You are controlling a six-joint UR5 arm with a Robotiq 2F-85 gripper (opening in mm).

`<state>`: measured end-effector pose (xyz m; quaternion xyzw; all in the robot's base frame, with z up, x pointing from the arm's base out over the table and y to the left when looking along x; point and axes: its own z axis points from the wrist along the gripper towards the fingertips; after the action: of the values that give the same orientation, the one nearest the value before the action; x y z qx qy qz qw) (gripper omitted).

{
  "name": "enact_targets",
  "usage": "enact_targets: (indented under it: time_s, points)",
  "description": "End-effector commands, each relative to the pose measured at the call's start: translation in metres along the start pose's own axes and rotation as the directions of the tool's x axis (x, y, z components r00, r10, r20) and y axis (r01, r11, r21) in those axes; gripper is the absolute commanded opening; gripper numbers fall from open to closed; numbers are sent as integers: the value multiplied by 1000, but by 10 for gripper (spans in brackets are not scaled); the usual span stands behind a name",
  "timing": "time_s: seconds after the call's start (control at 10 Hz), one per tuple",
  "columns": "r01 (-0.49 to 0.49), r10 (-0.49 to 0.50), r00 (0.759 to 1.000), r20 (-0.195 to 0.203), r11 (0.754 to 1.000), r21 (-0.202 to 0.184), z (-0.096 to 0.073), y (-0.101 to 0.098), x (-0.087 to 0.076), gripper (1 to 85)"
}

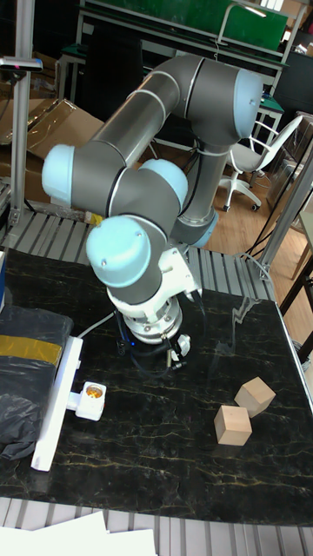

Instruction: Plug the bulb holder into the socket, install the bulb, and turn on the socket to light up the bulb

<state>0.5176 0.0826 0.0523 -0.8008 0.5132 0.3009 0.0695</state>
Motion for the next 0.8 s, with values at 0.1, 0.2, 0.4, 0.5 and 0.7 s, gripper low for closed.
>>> enact_targets:
  time_s: [0.1, 0.2, 0.4, 0.5, 0.7]
  points:
    - [12, -12, 998, 59, 1000, -12, 6, 7, -9, 500]
    - [25, -24, 998, 56, 1000, -12, 6, 9, -7, 510]
    - [39, -39, 998, 57, 999, -9, 6, 16, -1, 617]
    - [59, -59, 995, 75, 998, -1, 6, 16, -1, 653]
    - [73, -74, 992, 103, 997, 15, 11, 14, -2, 697]
